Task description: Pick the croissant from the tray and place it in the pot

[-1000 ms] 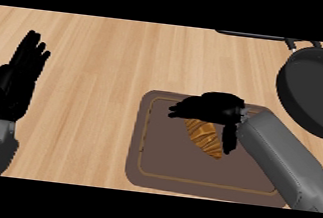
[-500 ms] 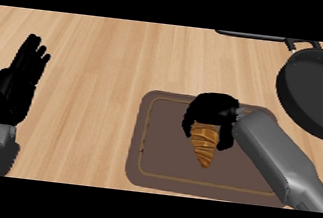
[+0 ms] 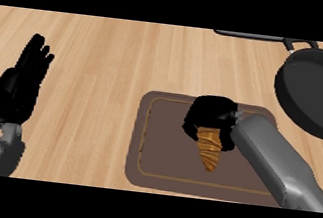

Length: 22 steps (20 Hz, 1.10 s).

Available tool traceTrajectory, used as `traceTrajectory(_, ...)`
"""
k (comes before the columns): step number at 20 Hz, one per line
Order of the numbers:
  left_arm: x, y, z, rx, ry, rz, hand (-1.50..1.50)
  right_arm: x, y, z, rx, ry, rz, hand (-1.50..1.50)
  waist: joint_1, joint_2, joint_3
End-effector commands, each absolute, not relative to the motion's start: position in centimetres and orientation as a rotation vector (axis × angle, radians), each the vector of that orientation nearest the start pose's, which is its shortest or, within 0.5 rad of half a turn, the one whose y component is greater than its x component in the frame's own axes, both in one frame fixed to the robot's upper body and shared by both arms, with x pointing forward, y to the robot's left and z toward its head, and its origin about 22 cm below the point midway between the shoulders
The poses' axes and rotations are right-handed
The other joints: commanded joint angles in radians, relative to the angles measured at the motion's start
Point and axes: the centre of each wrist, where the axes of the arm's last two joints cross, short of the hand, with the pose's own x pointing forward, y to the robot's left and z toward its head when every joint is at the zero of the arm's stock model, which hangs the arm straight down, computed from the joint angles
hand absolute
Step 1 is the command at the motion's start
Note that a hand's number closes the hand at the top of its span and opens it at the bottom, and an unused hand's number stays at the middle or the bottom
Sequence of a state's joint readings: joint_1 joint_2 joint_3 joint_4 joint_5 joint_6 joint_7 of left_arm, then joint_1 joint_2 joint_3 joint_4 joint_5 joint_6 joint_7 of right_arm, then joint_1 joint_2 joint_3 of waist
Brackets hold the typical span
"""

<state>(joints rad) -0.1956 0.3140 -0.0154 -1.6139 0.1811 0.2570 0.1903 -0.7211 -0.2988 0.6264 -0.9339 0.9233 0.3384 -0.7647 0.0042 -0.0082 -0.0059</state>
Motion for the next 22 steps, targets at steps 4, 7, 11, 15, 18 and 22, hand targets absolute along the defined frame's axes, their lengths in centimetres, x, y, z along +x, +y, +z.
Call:
traceTrajectory(4, 27.7, 29.5, 8.1, 0.263, -1.583, 0.125, 0.00, 33.6, -18.2, -1.3, 0.262, 2.439, -3.284, 1.50, -0.083, -0.020, 0.004)
traceTrajectory(7, 27.3, 30.9, 7.5, 0.281, -1.567, 0.129, 0.00, 32.4, -18.6, -1.2, 0.597, 2.629, -3.248, 1.50, -0.101, -0.023, 0.002)
traceTrajectory(11, 27.0, 30.1, 7.1, 0.290, -1.563, 0.144, 0.00, 29.6, -15.9, 1.6, 0.737, 2.994, -2.936, 1.50, -0.108, -0.027, 0.002)
traceTrajectory(15, 26.8, 30.4, 7.7, 0.293, -1.583, 0.144, 0.00, 28.8, -16.6, 6.3, 1.107, 3.452, -2.254, 1.50, -0.106, -0.027, 0.004)
traceTrajectory(18, 26.4, 30.5, 7.7, 0.279, -1.579, 0.131, 0.00, 27.5, -18.3, 10.0, 1.299, 3.645, -1.804, 1.50, -0.094, -0.024, 0.004)
traceTrajectory(22, 26.8, 29.9, 8.1, 0.247, -1.579, 0.118, 0.00, 24.4, -20.5, 14.0, 1.648, 3.645, -1.355, 1.50, -0.062, -0.008, 0.005)
